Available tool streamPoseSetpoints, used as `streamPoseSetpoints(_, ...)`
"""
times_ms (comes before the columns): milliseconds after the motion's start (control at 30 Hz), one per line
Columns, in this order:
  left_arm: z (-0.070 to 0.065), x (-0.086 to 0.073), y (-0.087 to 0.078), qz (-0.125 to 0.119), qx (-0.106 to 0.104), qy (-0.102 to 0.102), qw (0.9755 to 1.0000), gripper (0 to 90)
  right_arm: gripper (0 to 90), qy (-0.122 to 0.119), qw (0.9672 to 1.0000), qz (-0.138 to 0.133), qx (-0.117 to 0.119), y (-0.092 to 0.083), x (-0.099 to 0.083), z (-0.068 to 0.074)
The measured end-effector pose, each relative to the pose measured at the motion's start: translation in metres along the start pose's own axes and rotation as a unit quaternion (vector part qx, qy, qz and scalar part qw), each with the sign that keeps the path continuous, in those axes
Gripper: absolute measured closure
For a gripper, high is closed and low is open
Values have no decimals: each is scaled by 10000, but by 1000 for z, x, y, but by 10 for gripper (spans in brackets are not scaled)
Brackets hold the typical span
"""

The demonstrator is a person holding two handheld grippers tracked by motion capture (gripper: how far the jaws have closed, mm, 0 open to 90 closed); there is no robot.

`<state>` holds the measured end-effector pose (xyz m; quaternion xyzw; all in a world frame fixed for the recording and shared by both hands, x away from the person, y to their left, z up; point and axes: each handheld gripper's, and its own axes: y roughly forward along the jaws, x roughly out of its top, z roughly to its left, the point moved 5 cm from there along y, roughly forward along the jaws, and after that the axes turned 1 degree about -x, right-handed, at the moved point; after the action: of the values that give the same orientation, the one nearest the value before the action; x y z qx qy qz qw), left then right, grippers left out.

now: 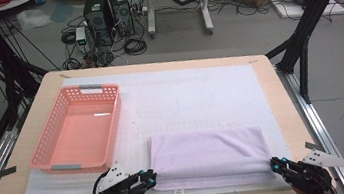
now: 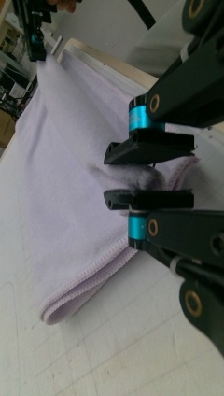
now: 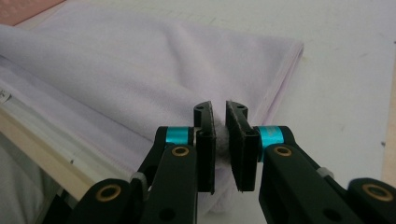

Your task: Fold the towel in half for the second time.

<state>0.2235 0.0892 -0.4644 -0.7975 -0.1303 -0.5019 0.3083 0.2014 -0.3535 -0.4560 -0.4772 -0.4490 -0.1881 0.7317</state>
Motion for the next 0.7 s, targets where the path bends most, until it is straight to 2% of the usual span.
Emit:
streamPoseSetpoints(33, 0, -1, 0, -28, 21, -112, 9999, 606, 819, 1, 10000, 50, -18, -1, -2, 1)
streamPoseSetpoints(67, 1, -1, 0, -15, 38, -134, 9999, 560, 803, -8, 10000, 93, -34, -1, -4, 2)
streamPoseSetpoints(100, 0, -2, 0, 28, 93, -116, 9999, 534, 750, 33, 9999, 143, -38, -1, -5, 3)
streamPoseSetpoints(133, 0, -4, 0, 78, 132, -79, 9999, 505, 650, 46, 9998, 124, -115, -2, -5, 3)
streamPoseSetpoints(167, -1, -4, 1, 98, 119, -91, 9998, 491, 582, 153, 9997, 65, -176, -4, -4, 3)
streamPoseSetpoints(200, -3, -5, 2, 97, 96, -101, 9999, 490, 556, 256, 9995, -32, -162, -7, -3, 3)
streamPoseSetpoints(267, -5, -7, 4, 186, 80, -62, 9998, 488, 516, 299, 9992, -222, -149, -11, 0, 3)
streamPoseSetpoints(333, -7, -9, 7, 263, 88, -60, 9996, 491, 505, 270, 9992, -213, -188, -11, -1, 4)
streamPoseSetpoints(400, -8, -11, 9, 340, 100, -95, 9993, 495, 512, 149, 9995, 29, -295, -7, -6, 4)
streamPoseSetpoints(467, -8, -13, 10, 439, 119, -75, 9989, 536, 548, 190, 9990, 223, -352, -2, -11, 2)
streamPoseSetpoints(567, -8, -18, 11, 649, 209, -18, 9977, 746, 705, 236, 9982, 432, -335, 2, -17, -1)
streamPoseSetpoints(600, -8, -19, 11, 703, 242, 55, 9972, 836, 759, 234, 9980, 505, -296, 2, -18, -1)
streamPoseSetpoints(700, -9, -19, 10, 727, 274, 31, 9970, 863, 836, 147, 9973, 672, -257, 3, -21, 0)
